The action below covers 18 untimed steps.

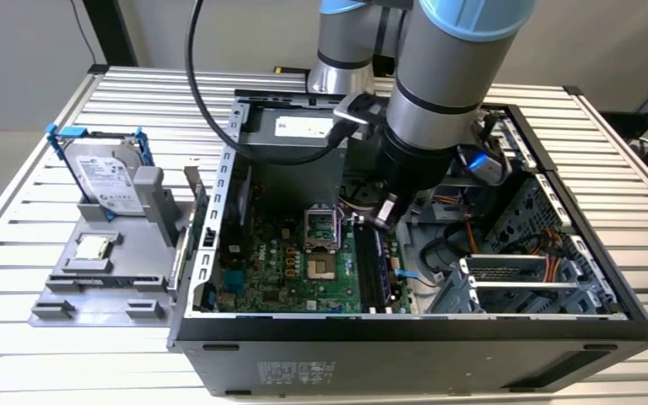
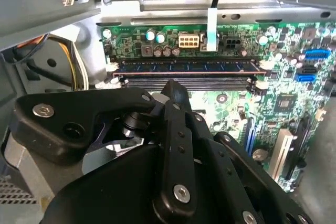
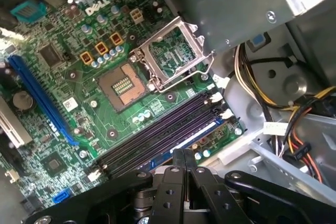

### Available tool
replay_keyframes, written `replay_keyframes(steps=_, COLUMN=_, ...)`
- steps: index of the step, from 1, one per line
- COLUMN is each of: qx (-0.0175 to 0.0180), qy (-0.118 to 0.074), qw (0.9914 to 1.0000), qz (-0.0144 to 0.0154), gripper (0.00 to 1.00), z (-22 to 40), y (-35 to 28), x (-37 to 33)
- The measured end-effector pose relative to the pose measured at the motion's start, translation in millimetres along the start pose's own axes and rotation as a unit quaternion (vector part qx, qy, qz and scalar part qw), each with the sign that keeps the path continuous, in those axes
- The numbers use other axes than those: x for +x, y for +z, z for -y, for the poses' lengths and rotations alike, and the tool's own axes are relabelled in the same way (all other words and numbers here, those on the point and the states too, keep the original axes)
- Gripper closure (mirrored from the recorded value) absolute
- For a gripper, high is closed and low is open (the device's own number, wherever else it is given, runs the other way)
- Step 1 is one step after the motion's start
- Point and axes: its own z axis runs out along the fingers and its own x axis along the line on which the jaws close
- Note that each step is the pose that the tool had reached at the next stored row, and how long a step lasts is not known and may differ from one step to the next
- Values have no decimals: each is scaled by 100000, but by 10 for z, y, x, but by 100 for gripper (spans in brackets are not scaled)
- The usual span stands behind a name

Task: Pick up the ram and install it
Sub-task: 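Press down the ram until it locks into place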

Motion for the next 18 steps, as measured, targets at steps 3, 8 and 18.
replay_keyframes(steps=3, qx=119, qy=-1771, qw=99984, qz=98, gripper=100, z=0, y=0, x=0)
replay_keyframes(steps=8, qx=331, qy=-4677, qw=99890, qz=263, gripper=100, z=0, y=0, x=0)
replay_keyframes(steps=18, qx=671, qy=-10625, qw=99430, qz=553, gripper=100, z=-1, y=0, x=0)
